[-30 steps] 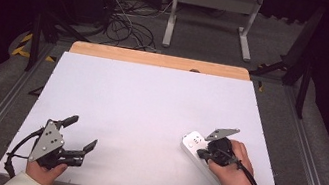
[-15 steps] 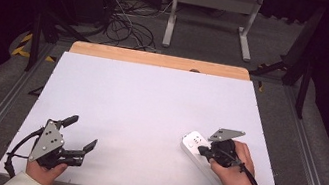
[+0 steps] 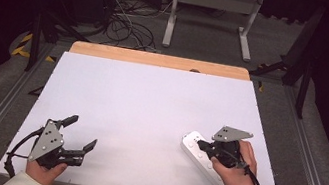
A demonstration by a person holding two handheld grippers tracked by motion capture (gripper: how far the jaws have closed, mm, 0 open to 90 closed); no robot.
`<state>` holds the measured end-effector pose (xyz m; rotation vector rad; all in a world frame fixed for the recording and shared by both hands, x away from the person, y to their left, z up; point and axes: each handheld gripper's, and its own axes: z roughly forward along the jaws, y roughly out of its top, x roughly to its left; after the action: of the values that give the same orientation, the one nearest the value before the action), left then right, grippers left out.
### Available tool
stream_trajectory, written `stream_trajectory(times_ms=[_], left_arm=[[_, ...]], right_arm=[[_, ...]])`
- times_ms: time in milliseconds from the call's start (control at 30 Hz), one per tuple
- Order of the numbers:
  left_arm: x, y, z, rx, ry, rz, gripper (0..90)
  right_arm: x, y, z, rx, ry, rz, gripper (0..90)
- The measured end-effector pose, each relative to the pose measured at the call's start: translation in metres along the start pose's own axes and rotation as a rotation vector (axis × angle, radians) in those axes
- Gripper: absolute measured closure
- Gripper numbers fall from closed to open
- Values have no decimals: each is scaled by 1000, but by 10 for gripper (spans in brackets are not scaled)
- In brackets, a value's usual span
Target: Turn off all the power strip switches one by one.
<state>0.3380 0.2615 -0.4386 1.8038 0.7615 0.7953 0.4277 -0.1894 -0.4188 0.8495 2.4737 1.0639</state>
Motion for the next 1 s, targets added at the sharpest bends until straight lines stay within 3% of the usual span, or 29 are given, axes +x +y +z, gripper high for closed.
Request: stream_trajectory(times_ms=[400,633,1000], left_arm=[[0,0,1,5,6,4,128],[0,0,1,5,4,-2,128],[0,-1,1,5,4,-2,128]], right_arm=[[4,20,20,7,47,-32,900],[3,25,35,27,69,-22,900],[-3,21,41,59,48,0,900]])
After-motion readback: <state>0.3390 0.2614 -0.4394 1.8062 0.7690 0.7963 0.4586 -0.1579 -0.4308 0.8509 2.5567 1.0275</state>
